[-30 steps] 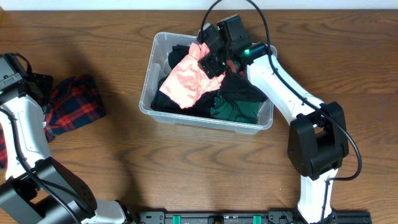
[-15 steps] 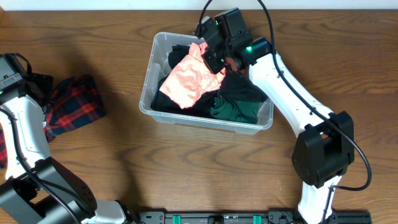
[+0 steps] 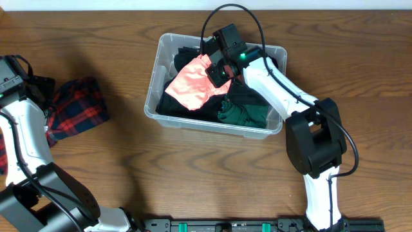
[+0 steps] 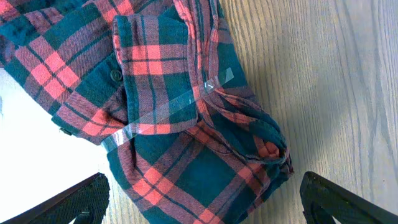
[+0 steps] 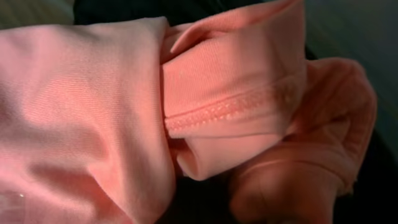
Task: Pack container
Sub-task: 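Lift the right gripper away and retract it to the right side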
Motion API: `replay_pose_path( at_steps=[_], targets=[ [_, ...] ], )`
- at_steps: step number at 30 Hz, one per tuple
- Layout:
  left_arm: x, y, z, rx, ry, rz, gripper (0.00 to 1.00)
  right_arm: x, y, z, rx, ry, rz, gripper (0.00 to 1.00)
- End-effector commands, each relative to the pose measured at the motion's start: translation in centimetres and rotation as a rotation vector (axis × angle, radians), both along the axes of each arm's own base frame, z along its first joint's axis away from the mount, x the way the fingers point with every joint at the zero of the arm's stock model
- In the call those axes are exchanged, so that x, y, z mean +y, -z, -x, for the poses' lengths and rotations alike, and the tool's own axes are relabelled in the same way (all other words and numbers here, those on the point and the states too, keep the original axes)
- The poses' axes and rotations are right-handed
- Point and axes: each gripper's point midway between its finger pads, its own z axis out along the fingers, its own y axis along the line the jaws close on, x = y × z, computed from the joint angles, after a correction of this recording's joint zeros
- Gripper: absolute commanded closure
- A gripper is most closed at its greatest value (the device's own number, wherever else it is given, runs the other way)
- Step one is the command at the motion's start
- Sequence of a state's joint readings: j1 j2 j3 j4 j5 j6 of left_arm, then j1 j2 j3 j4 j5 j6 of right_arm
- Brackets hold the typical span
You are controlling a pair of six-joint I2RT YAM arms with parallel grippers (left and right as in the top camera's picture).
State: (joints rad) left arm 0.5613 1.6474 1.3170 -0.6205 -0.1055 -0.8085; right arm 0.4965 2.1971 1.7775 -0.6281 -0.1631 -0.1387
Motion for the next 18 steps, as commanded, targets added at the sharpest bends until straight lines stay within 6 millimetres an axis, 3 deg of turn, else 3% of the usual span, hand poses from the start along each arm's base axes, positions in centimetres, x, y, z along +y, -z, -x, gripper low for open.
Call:
replay_pose_path(
  at_steps=[1, 5, 9, 12, 14, 18],
  targets=[
    [0.4, 0.3, 0.3, 0.014, -0.014, -0.006, 0.02, 0.6, -3.1, -0.5, -0.056, 0.003, -0.039, 0.98],
    [0.4, 0.3, 0.3, 0.014, -0.014, -0.006, 0.02, 0.7, -11.1, -1.5, -0.203, 0.01, -0.117, 0.91],
    [0.4, 0.3, 0.3, 0.013, -0.014, -0.006, 0.02, -2.3, -18.9, -2.1, -0.362, 0.088, -0.139, 0.78],
    [0.4, 0.3, 0.3, 0.013, -0.014, -0.006, 0.02, -7.3, -22.5, -2.7, -0.437, 0.268, -0.099, 0.71],
    [0.4, 0.3, 0.3, 0.013, -0.014, -0.006, 0.02, -11.2, -23.9, -2.7, -0.46, 0.382, -0.056, 0.57],
    [0.4, 0.3, 0.2, 0.013, -0.014, -0.007, 0.02, -19.6, -24.4, -2.6, -0.442, 0.6, 0.036, 0.35]
  ],
)
